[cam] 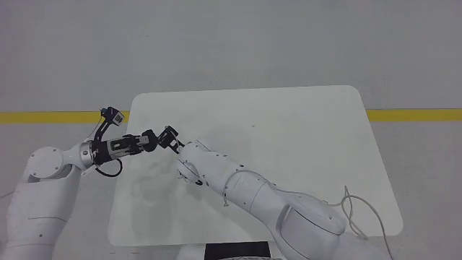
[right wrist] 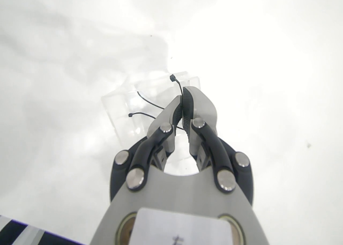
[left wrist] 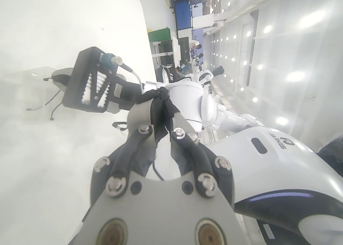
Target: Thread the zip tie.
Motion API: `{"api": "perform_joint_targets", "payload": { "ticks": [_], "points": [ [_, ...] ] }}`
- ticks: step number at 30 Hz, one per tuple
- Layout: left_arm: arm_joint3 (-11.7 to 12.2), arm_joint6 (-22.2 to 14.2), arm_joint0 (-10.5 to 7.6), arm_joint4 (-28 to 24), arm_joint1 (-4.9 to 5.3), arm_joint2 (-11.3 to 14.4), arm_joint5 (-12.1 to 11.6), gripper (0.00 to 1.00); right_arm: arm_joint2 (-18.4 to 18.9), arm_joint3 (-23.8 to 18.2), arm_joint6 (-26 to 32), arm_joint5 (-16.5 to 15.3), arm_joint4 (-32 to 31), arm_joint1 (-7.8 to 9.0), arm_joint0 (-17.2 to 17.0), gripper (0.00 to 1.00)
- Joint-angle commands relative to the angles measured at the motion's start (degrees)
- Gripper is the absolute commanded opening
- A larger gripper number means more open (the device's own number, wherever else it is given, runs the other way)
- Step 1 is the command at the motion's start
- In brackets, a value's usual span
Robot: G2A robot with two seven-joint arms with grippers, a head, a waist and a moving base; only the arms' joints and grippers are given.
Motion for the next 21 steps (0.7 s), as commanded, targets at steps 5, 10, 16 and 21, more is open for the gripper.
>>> {"api": "perform_joint_targets", "payload": {
  "ticks": [5,10,16,21],
  "points": [
    [0.0,0.0,0.0,0.0,0.0,0.0,0.0,0.0,6.55,-3.79,0.23,-4.17,3.25,3.02,-1.54,0.0],
    [0.0,0.0,0.0,0.0,0.0,0.0,0.0,0.0,11.7,-9.57,0.44,-7.62,3.27,6.09,-4.6,0.0],
    [0.0,0.0,0.0,0.0,0.0,0.0,0.0,0.0,18.32,-20.0,1.24,-14.56,3.04,9.97,-10.54,0.0],
    [0.0,0.0,0.0,0.0,0.0,0.0,0.0,0.0,23.7,-27.27,2.08,-20.12,5.1,12.45,-15.41,0.0]
  ]
}}
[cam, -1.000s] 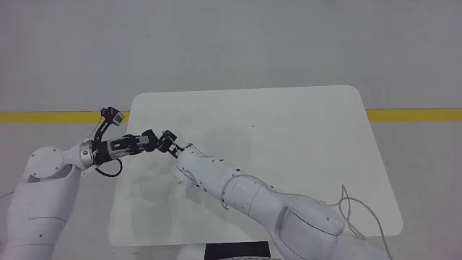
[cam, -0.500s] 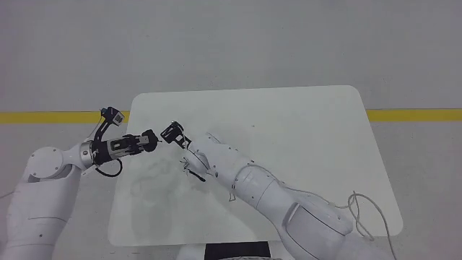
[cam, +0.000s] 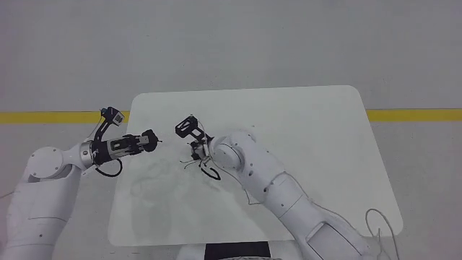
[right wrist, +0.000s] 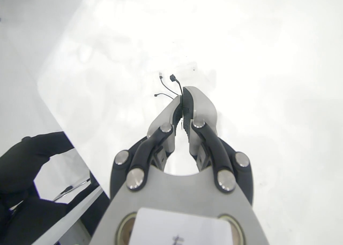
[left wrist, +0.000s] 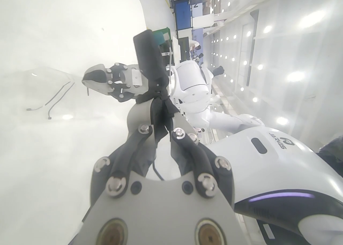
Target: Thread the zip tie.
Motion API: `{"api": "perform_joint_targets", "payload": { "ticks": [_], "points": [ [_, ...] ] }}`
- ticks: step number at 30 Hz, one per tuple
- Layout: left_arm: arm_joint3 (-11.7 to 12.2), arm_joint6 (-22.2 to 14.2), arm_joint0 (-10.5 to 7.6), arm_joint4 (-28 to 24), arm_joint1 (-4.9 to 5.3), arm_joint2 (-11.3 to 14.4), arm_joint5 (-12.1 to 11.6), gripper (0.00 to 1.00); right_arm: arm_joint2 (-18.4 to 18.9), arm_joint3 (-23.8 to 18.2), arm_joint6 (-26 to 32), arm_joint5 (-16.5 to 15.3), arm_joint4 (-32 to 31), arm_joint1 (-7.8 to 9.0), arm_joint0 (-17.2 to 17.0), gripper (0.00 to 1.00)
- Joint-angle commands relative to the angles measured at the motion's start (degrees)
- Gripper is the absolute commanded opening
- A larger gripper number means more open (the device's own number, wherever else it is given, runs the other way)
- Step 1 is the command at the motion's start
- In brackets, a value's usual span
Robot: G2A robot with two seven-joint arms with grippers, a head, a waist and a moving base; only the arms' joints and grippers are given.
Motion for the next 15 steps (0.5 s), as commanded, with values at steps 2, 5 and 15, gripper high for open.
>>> {"api": "perform_joint_targets", "payload": {
  "ticks": [2,5,15],
  "points": [
    [0.0,0.0,0.0,0.0,0.0,0.0,0.0,0.0,2.68,-2.89,0.15,-2.79,1.96,1.06,-2.24,0.0],
    [0.0,0.0,0.0,0.0,0.0,0.0,0.0,0.0,3.38,-3.56,-0.09,-3.82,3.15,1.29,-2.81,0.0],
    [0.0,0.0,0.0,0.0,0.0,0.0,0.0,0.0,3.38,-3.63,-1.22,-3.62,3.17,1.34,-3.13,0.0]
  ]
}}
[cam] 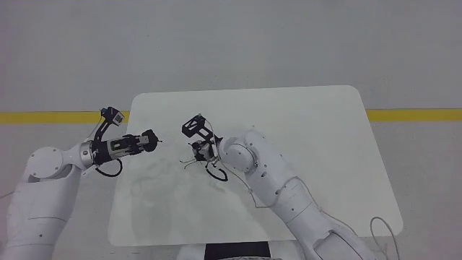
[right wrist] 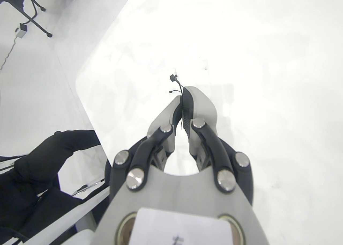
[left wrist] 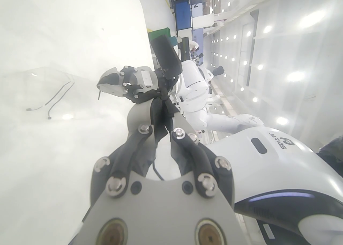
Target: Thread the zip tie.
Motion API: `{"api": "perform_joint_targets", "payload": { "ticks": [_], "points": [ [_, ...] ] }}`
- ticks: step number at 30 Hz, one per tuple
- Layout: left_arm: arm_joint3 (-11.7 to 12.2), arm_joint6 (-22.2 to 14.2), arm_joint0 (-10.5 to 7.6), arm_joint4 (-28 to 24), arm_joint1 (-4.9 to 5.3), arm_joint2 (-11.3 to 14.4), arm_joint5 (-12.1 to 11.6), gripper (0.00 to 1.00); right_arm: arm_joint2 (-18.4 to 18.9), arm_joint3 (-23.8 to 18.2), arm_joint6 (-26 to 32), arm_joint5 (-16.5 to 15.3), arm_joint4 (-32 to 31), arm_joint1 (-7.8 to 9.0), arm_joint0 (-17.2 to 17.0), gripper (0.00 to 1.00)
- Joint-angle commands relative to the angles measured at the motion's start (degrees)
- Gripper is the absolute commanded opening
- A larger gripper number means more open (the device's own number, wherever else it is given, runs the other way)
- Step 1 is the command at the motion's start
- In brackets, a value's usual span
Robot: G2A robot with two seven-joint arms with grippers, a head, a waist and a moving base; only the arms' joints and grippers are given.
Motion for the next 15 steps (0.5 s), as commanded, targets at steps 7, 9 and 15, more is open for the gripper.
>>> {"api": "perform_joint_targets", "payload": {
  "ticks": [7,9,15],
  "points": [
    [0.0,0.0,0.0,0.0,0.0,0.0,0.0,0.0,5.57,-5.91,-12.27,-1.28,11.17,0.83,-3.71,0.0],
    [0.0,0.0,0.0,0.0,0.0,0.0,0.0,0.0,7.05,-7.15,-15.08,-1.46,14.44,1.04,-5.07,0.0],
    [0.0,0.0,0.0,0.0,0.0,0.0,0.0,0.0,8.3,-7.68,-20.87,-2.46,25.8,1.08,-7.85,0.0]
  ]
}}
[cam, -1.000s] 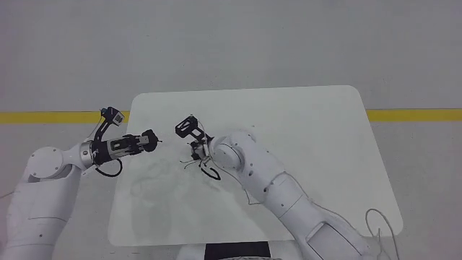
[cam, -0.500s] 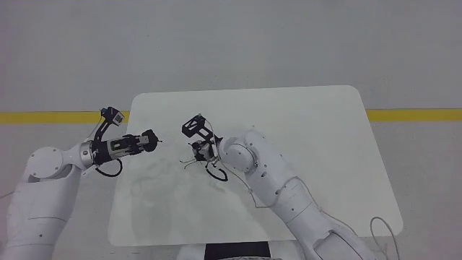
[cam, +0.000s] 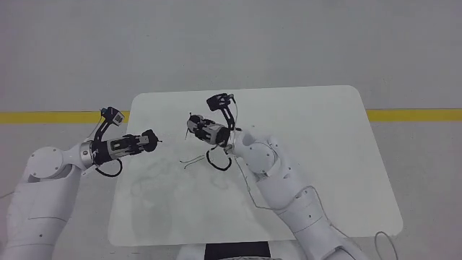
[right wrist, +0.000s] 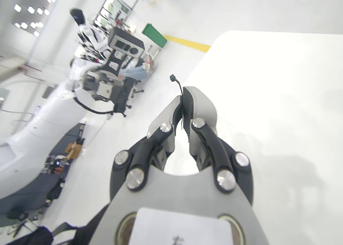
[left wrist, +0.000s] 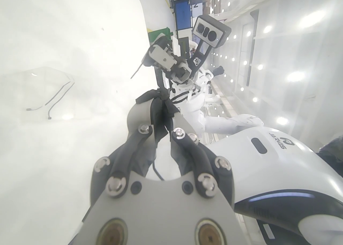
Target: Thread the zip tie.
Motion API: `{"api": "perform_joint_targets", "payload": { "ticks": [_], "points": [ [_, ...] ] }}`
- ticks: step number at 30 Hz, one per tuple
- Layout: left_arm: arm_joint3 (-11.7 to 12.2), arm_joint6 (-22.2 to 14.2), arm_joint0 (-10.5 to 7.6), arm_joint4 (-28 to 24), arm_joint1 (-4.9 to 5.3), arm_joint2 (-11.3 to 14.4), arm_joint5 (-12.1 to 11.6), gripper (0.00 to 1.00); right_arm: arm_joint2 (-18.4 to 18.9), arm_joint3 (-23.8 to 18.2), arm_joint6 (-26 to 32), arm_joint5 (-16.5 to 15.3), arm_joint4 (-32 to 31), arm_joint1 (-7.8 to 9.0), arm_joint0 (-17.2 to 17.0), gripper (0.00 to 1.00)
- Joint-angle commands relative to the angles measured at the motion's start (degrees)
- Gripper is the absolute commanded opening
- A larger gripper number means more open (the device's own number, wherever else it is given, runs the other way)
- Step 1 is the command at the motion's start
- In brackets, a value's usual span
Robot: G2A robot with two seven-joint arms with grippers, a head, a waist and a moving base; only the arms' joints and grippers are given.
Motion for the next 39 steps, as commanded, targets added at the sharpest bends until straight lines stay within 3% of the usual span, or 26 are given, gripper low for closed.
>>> {"api": "perform_joint_targets", "payload": {
  "ticks": [1,11,18,23,30,39],
  "points": [
    [0.0,0.0,0.0,0.0,0.0,0.0,0.0,0.0,0.06,0.71,-0.13,-0.58,4.75,-0.07,-0.15,0.0],
    [0.0,0.0,0.0,0.0,0.0,0.0,0.0,0.0,0.12,0.53,-0.67,-0.5,4.79,-0.07,-0.19,0.0],
    [1.08,8.62,0.6,-4.61,-0.78,2.38,0.0,0.0,-2.77,-0.2,-21.69,4.39,8.42,-1.37,-2.95,0.0],
    [0.63,13.33,0.36,-3.19,-1.42,3.42,0.0,0.0,-5.39,1.46,-28.46,6.41,8.38,-2.08,-2.84,0.0],
    [-0.25,17.99,0.15,-2.79,-2.93,4.44,0.0,0.0,-7.29,3.63,-30.76,7.05,7.67,-2.48,-1.6,0.0],
    [-0.31,17.92,0.14,-2.91,-2.99,4.41,0.0,0.0,-7.26,3.03,-32.08,7.61,5.41,-2.3,-1.78,0.0]
  ]
}}
